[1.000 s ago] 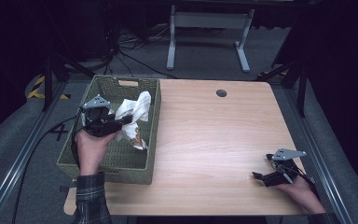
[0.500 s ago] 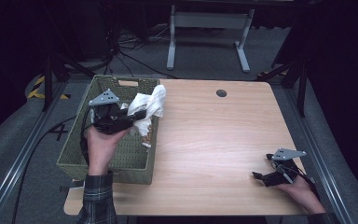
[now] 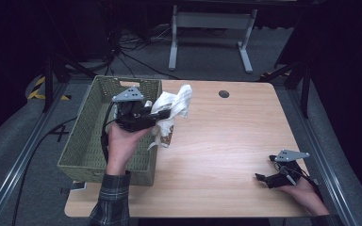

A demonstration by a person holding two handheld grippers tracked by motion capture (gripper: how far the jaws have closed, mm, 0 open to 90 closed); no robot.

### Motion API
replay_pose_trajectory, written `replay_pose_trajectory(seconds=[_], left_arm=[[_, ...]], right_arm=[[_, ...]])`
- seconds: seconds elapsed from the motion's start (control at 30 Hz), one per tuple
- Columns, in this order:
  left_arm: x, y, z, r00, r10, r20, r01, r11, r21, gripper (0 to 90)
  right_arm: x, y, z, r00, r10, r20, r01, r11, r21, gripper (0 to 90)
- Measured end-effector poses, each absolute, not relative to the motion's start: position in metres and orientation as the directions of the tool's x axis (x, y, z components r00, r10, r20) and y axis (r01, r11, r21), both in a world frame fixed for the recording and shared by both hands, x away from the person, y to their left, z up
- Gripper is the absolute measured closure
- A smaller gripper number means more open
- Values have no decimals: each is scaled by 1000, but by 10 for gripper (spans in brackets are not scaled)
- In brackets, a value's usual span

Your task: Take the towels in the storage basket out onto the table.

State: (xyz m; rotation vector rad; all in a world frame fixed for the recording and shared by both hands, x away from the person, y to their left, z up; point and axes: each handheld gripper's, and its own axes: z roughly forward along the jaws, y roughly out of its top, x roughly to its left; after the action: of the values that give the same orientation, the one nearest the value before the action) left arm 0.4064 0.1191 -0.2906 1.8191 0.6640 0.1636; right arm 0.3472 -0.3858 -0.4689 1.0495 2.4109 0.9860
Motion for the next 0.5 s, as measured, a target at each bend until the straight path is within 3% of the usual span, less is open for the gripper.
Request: replay_pose_trajectory(seconds=[0.5], left_arm=[[415, 54, -300, 889, 396, -230, 351, -268, 897, 737]], right_arm=[[347, -386, -469, -675, 738, -27, 508, 490, 709, 2]])
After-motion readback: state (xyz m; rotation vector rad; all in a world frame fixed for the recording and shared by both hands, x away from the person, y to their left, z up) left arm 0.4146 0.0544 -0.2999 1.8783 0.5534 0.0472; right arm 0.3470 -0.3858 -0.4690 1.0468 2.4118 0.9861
